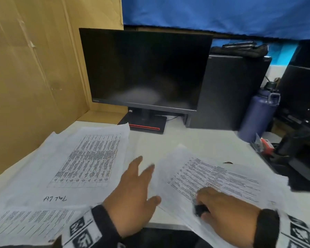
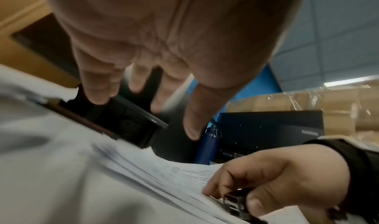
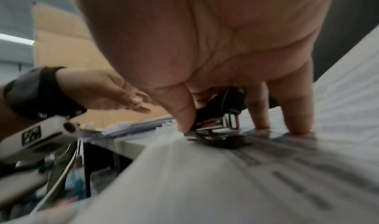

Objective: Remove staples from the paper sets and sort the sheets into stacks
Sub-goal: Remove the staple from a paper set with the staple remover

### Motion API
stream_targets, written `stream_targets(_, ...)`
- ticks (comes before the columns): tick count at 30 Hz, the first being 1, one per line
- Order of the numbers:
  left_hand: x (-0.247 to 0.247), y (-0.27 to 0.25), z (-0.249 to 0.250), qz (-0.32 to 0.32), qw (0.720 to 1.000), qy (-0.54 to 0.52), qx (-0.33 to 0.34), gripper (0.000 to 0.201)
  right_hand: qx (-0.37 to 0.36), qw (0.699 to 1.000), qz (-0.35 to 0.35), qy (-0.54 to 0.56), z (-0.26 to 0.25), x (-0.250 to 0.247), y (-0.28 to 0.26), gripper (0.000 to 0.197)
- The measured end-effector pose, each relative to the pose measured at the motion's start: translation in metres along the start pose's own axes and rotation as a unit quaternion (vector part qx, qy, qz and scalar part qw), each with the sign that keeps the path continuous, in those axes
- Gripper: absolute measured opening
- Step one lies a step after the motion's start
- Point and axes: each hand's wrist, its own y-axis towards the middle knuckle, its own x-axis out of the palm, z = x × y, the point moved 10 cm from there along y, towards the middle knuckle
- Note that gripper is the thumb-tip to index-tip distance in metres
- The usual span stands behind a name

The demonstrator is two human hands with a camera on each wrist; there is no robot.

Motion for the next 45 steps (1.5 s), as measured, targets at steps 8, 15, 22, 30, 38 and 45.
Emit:
stream_targets(8, 0.041, -0.013, 0.006, -0.112, 0.98, 0.15, 0.067, 0.086, 0.081, 0.995, -0.003, -0.05, 0.019, -0.036, 0.032, 0.012)
stream_targets(15, 0.046, -0.018, -0.011, -0.108, 0.977, 0.176, 0.05, 0.096, 0.093, 0.994, -0.06, 0.025, 0.015, -0.006, 0.042, 0.011)
stream_targets(22, 0.069, -0.015, -0.04, -0.07, 0.982, 0.168, 0.043, 0.064, 0.169, 0.953, 0.098, 0.23, 0.107, -0.038, 0.045, 0.016)
stream_targets(30, 0.08, -0.01, -0.04, -0.084, 0.982, 0.163, 0.033, 0.073, 0.191, 0.969, 0.127, 0.094, 0.109, -0.068, 0.044, 0.012)
stream_targets(38, 0.062, -0.004, -0.038, -0.02, 0.994, 0.1, 0.036, 0.074, 0.022, 0.999, 0.019, -0.014, -0.03, -0.023, 0.088, 0.011)
stream_targets(45, 0.067, -0.007, -0.032, -0.024, 0.986, 0.161, 0.022, 0.098, 0.026, 0.999, 0.013, -0.036, -0.049, -0.022, 0.122, 0.013)
